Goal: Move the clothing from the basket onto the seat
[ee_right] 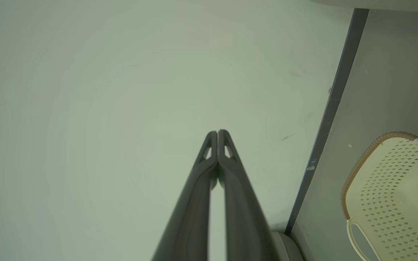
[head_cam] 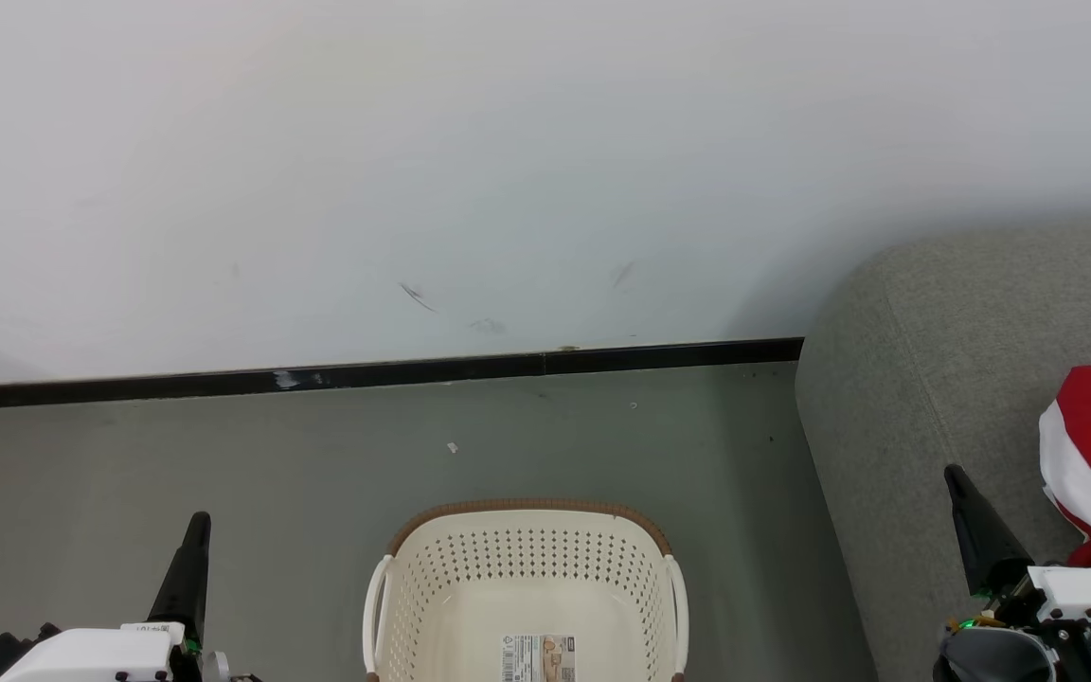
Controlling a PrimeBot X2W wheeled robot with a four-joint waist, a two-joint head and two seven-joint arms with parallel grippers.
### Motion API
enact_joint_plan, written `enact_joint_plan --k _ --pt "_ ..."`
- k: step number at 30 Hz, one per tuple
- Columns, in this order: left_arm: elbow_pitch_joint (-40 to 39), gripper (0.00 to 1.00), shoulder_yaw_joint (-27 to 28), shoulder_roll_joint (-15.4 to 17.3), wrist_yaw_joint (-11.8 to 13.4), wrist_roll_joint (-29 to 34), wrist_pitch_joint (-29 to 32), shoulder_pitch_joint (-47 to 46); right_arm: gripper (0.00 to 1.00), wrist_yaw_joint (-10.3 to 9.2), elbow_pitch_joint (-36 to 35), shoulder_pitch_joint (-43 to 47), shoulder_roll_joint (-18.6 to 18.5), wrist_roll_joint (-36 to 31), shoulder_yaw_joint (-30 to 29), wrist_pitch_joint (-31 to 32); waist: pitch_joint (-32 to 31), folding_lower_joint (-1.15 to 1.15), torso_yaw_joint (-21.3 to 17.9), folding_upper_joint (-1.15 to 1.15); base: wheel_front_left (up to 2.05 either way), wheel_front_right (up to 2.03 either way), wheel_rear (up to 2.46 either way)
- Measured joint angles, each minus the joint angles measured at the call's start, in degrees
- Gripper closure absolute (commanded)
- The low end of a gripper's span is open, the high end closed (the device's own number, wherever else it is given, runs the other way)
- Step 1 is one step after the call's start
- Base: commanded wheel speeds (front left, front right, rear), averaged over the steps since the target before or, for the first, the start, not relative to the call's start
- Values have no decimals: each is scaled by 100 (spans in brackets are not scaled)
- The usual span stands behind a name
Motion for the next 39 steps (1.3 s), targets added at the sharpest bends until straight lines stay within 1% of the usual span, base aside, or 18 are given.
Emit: enact_joint_plan --k 39 --pt "3 100 2 -1 0 0 0 -1 100 0 1 -1 -5 31 3 0 0 -1 0 0 0 0 0"
